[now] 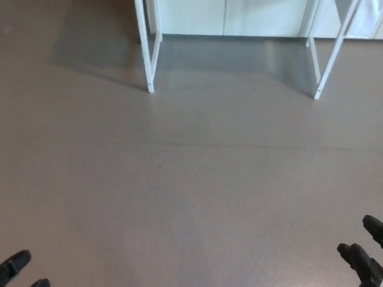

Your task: The robot walks towards a desk on which a shovel is kept on the left hand side and a container is kept on the right hand side. The robot picks up the shovel using its left hand and places it in the container.

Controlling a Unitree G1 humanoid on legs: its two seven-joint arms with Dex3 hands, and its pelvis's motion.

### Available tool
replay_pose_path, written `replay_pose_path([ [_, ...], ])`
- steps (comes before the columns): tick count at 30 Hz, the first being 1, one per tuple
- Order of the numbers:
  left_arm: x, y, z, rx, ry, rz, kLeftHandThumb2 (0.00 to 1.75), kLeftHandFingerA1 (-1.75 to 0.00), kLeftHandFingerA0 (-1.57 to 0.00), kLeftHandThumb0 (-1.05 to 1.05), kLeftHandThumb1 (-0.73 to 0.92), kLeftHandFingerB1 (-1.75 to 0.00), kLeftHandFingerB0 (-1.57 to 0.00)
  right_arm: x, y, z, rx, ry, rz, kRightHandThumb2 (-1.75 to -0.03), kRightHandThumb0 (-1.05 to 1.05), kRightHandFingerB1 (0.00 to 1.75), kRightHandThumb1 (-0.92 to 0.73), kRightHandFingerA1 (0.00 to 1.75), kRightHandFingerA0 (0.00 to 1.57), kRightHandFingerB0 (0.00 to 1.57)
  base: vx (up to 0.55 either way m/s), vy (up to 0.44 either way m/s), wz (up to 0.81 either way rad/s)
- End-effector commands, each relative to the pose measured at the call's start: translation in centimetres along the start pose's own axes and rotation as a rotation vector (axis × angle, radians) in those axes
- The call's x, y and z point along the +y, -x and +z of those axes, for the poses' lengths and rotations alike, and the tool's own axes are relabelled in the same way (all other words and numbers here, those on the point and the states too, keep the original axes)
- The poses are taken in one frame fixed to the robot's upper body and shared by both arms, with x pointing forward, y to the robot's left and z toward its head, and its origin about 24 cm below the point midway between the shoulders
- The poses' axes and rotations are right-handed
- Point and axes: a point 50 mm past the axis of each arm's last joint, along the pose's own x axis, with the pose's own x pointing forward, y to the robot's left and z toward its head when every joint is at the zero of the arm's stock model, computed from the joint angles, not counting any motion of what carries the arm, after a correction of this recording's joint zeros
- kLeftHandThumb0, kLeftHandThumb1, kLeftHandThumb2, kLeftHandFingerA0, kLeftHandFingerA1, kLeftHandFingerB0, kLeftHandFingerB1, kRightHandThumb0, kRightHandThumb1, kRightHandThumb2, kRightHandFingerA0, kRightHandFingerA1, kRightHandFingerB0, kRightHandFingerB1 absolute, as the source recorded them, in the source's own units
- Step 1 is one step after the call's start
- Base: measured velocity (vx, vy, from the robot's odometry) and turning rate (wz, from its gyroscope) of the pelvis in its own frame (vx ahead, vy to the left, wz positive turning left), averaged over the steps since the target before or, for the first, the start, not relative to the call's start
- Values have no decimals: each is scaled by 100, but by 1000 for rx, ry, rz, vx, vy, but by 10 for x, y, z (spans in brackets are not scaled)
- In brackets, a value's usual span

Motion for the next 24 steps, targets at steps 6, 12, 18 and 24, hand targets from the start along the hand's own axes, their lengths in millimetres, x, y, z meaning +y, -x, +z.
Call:
replay_pose_path([
  [6,11,26,-33,26,-163,27,62,-37,-24,-36,52,-33,-22,-28,37,-19,77,321,-52,-60,-42,31,-60,37,32,19,43,21,-2],
  [12,4,23,-38,13,-169,9,63,-37,-22,-37,52,-32,-20,-37,43,-20,124,401,-23,-59,-43,31,-61,37,30,21,96,-21,10],
  [18,-9,18,-41,17,-152,-13,63,-37,-21,-36,51,-33,-20,-39,42,-25,154,431,-10,-59,-46,32,-60,37,33,25,63,4,6],
  [24,-11,15,-48,47,-202,6,62,-37,-23,-34,53,-32,-21,-39,40,-28,155,428,-8,-59,-47,32,-60,37,31,23,71,-132,5],
])
